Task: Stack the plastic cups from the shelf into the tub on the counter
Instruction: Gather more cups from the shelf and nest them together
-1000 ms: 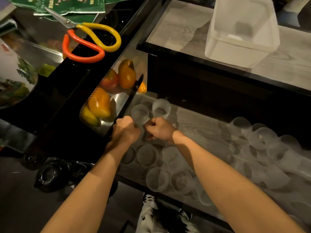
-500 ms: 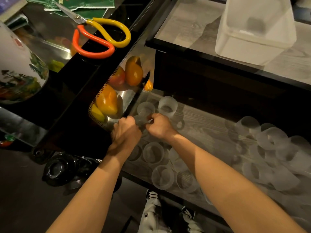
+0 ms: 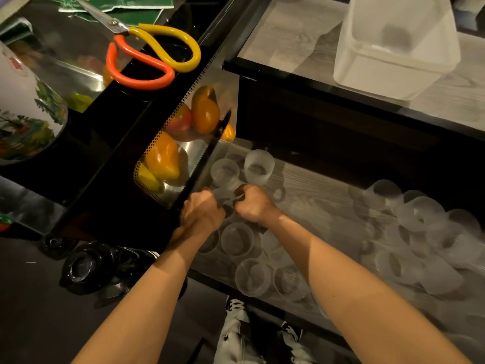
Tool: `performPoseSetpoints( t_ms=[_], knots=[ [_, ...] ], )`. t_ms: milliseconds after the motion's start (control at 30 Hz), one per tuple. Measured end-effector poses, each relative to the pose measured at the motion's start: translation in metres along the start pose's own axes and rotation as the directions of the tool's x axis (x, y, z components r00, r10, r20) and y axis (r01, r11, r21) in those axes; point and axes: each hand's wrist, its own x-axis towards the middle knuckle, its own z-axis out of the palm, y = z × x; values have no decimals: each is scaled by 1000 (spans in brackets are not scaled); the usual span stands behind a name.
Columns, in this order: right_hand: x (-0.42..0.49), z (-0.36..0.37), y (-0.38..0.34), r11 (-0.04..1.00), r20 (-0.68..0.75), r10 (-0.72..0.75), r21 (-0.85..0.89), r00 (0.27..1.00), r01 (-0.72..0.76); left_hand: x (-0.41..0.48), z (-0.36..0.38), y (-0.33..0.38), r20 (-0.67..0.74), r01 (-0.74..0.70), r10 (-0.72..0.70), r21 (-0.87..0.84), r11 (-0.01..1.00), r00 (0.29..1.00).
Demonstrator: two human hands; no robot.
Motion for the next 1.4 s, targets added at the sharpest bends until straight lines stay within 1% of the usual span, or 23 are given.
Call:
performPoseSetpoints(
  t_ms=[100, 233, 300, 367, 433, 500, 567, 633, 700, 833, 933, 1000, 1067, 1167, 1200, 1233, 1300, 1400],
  knots=[
    [0, -6, -1, 998, -78, -27, 48, 997, 31, 2, -7, 5, -59, -26, 21, -75, 997, 998],
    [5, -29, -11, 988, -194, -133, 53, 972, 146, 7, -21, 16, -218, -59, 13, -208, 976, 976],
    [8, -36, -18, 984, -255, -158, 38, 954, 173, 8, -22, 21, -256, -83, 7, -289, 954, 967],
    [10, -38, -23, 981, -294, -181, 16, 938, 195, 10, -21, 24, -271, -97, 3, -334, 938, 962],
    [12, -39, -25, 981, -282, -191, -29, 940, 191, 11, -17, 26, -263, -106, 15, -334, 937, 965],
    [11, -38, -24, 980, -225, -195, -89, 954, 180, 12, -13, 27, -224, -92, 20, -317, 944, 974],
    [7, -31, -20, 982, -171, -185, -64, 968, 177, 12, -9, 24, -187, -84, 29, -292, 953, 982],
    [6, -22, -15, 988, -139, -152, -43, 979, 147, 11, -5, 19, -177, -127, 81, -270, 954, 981],
    [7, -18, -12, 991, -144, -130, -63, 981, 122, 13, -3, 14, -173, -142, 99, -258, 956, 980],
    [9, -18, -13, 993, -200, -111, -60, 973, 101, 14, -5, 14, -153, -101, 60, -271, 957, 986],
    [8, -16, -9, 993, -233, -86, -95, 969, 65, 16, -1, 12, -125, -85, 50, -285, 955, 991],
    [8, -15, -4, 994, -226, -57, -108, 972, 33, 17, 6, 8, -117, -107, 76, -284, 953, 990],
    [7, -16, 0, 992, -185, -9, -125, 983, -15, 19, 12, 6, -90, -136, 114, -286, 949, 989],
    [8, -17, 2, 984, -74, 42, -172, 996, -55, 21, 16, 5, 32, -86, 99, -291, 953, 995],
    [8, -17, 3, 982, -46, 55, -177, 997, -62, 22, 16, 4, 50, -80, 100, -299, 951, 994],
    [8, -17, 3, 984, -33, 62, -164, 998, -66, 22, 16, 4, 53, -87, 109, -315, 945, 993],
    [6, -19, 2, 995, -53, 32, -97, 998, -37, 23, 13, 5, 18, -114, 129, -352, 929, 992],
    [1, -28, -5, 998, -138, -50, -50, 989, 44, 24, 0, 7, -44, -88, 76, -408, 909, 996]
  ],
)
